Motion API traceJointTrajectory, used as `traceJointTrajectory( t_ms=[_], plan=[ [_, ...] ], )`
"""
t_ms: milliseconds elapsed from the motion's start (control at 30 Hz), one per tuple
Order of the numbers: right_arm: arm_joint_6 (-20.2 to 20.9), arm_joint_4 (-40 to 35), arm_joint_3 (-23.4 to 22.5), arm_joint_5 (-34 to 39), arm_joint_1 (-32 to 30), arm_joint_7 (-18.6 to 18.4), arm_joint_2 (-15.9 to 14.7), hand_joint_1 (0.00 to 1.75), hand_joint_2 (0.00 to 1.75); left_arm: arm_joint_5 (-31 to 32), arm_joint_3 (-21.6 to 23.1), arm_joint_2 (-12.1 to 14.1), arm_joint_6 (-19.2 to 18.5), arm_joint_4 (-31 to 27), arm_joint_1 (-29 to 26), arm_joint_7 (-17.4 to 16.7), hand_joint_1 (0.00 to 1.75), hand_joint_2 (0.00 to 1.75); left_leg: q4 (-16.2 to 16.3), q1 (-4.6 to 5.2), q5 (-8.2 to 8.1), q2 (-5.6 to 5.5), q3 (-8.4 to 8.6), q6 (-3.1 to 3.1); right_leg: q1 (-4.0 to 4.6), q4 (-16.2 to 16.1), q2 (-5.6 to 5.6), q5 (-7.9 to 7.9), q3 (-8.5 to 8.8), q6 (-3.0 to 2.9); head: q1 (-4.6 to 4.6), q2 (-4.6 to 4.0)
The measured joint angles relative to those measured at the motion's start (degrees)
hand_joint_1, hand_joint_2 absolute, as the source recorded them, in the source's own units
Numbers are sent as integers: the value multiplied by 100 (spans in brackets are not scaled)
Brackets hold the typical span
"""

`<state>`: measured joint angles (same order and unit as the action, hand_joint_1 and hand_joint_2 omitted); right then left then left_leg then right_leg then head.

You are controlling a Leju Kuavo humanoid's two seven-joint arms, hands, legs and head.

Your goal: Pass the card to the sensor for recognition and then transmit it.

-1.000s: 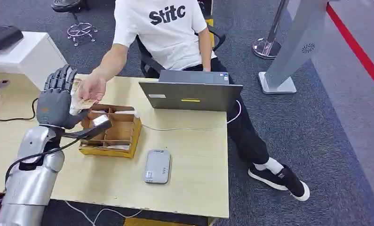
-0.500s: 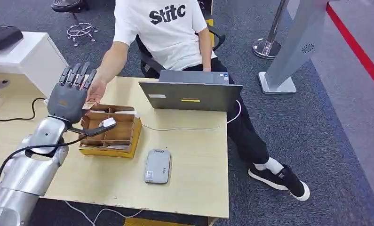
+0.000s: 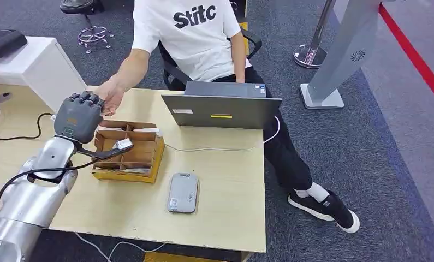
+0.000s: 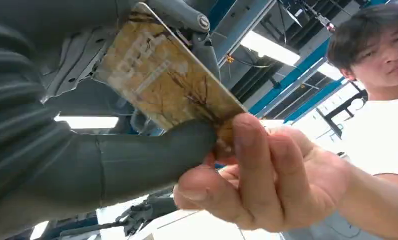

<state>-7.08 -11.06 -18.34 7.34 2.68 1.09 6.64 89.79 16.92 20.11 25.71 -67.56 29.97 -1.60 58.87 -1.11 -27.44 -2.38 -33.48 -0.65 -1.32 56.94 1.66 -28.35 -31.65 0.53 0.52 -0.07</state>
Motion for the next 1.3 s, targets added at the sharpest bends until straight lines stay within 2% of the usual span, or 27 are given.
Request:
traceJointTrajectory(
  t_ms=[167,433,600,800,900,967,1133,1300],
  plan=[
    [-13,2,0,-15,0,-2,7,0,175,-43,0,-55,52,-2,-4,87,175,175,0,1,0,0,0,0,-1,-1,0,0,0,0,2,0],
    [-57,4,7,-76,9,-22,11,0,175,-107,4,-490,46,-74,-87,402,175,175,3,2,0,-1,1,0,-2,-3,0,1,-1,2,0,0],
    [-81,4,7,-76,26,-7,11,0,175,0,332,-795,15,-334,-297,507,175,175,3,3,-1,2,-2,1,-2,-2,4,1,-1,2,-2,0],
    [-87,7,7,-76,23,4,11,0,175,2,505,-901,0,-477,-399,404,175,175,3,2,-2,0,-1,2,-1,-2,1,1,-2,2,-2,0],
    [-149,7,7,-94,21,17,11,0,175,2,592,-940,-11,-551,-460,505,175,175,3,2,-2,2,-1,2,-2,-1,4,1,-2,2,0,0],
    [-221,7,7,-87,19,15,11,0,175,2,718,-977,-63,-705,-590,638,175,175,3,3,-2,2,-2,2,-2,-2,3,1,-2,2,-2,0],
    [-330,7,-9,-72,19,-35,11,0,175,2,1162,-1003,-184,-1114,-1119,673,175,175,3,4,-5,2,-4,5,-3,-6,4,0,-2,3,-2,0],
    [-352,7,-41,-57,11,-37,11,0,175,2,1394,-990,-332,-1187,-1441,708,175,175,3,4,-5,2,-3,5,-2,-6,1,0,-3,3,-2,0]
  ],
)
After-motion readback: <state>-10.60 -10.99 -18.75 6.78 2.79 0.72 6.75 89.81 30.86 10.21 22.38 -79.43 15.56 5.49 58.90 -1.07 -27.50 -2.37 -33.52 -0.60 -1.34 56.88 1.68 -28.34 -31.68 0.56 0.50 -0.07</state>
